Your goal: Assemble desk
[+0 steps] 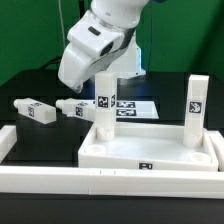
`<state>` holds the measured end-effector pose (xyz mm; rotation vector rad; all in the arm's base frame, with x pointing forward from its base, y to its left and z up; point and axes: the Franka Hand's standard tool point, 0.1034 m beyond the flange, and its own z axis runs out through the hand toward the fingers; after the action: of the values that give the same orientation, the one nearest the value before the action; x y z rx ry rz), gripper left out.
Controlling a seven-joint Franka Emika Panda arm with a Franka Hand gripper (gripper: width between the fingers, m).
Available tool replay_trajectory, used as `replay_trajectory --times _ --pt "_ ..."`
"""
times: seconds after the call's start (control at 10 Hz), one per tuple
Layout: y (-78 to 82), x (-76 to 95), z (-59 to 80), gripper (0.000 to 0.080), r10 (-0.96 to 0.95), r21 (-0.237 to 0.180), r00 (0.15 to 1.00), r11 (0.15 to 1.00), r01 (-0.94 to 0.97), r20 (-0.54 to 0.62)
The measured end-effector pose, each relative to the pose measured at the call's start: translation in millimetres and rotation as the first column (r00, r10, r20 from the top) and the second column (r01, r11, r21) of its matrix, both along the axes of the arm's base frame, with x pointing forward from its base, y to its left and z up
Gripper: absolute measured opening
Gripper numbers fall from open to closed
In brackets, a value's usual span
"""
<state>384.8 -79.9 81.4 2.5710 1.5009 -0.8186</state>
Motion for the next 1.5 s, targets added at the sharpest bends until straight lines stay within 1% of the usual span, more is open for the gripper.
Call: replay_trajectory --times 0.2,0.6,0.7,0.8,0.9,1.0,1.1,1.2,1.5 --pt "0.0 -13.7 -2.1 0.0648 -0.012 0.006 1.0 1.0 0.012 -0.017" --pt "0.6 -13.5 -4.1 0.0648 -0.013 0.007 1.0 1.0 0.013 -0.013" --pt "3.6 -18.4 -12.9 0.0648 -0.008 0.022 1.0 1.0 0.008 0.013" --pt "4.0 -26.8 -20.6 0.0648 -0.009 0.036 1.0 0.999 0.008 0.026" --pt "2.2 -29.8 -26.2 0.0648 -0.009 0.043 0.999 0.999 0.007 0.034" --pt "0.1 -29.9 -31.9 0.0648 -0.004 0.046 0.999 0.999 0.002 0.036" --pt "-0.7 -29.0 -34.3 0.0648 0.013 0.055 0.999 0.998 -0.015 0.037" --pt "-1.8 -28.7 -34.4 0.0648 0.028 0.062 0.999 0.998 -0.03 0.033" --pt "-1.1 -29.0 -34.9 0.0648 0.03 0.062 0.999 0.998 -0.032 0.031"
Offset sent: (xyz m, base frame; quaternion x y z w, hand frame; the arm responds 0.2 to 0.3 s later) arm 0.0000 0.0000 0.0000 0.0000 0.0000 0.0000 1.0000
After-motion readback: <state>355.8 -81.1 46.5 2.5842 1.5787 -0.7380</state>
